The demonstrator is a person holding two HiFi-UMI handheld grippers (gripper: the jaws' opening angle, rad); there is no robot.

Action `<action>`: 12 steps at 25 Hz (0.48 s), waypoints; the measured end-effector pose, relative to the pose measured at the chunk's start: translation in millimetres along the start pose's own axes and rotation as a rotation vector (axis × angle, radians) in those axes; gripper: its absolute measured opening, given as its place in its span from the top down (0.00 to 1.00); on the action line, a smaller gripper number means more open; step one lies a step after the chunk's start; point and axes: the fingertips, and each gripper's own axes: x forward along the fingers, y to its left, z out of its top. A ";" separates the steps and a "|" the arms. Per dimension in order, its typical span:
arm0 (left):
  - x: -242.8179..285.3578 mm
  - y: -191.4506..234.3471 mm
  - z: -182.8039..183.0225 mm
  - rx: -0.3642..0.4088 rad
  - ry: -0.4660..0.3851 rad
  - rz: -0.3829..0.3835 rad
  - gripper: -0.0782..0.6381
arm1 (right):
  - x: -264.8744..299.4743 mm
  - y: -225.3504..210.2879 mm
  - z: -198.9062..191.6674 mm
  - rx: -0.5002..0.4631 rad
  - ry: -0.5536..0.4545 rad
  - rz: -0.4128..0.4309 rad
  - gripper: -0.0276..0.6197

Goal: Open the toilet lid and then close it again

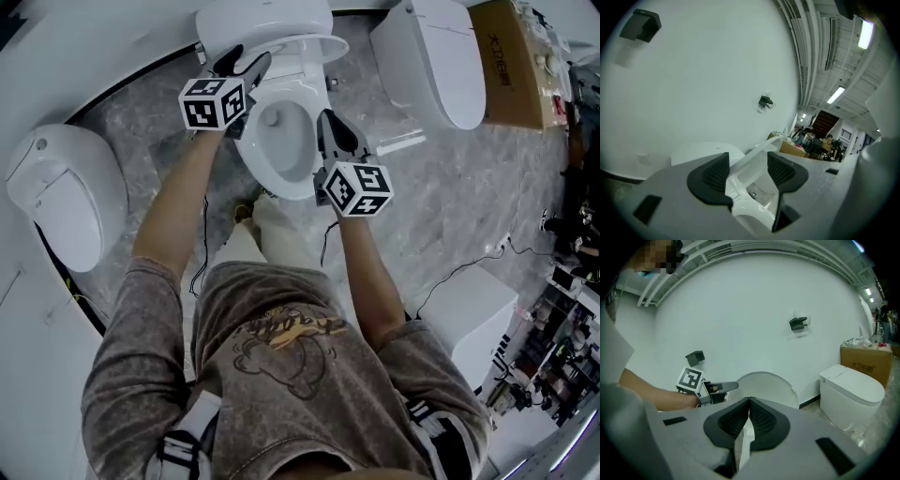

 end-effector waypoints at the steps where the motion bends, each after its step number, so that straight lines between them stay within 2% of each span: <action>1: -5.2 -5.6 -4.2 -0.007 0.000 -0.007 0.54 | -8.0 3.7 -3.2 0.001 -0.003 -0.004 0.92; 8: -34.0 -48.4 -44.0 -0.022 0.054 -0.058 0.54 | -49.7 16.4 -23.0 0.001 0.000 -0.012 0.92; 12: -46.9 -72.8 -71.3 0.003 0.092 -0.078 0.54 | -61.6 14.4 -27.0 0.005 -0.002 -0.002 0.91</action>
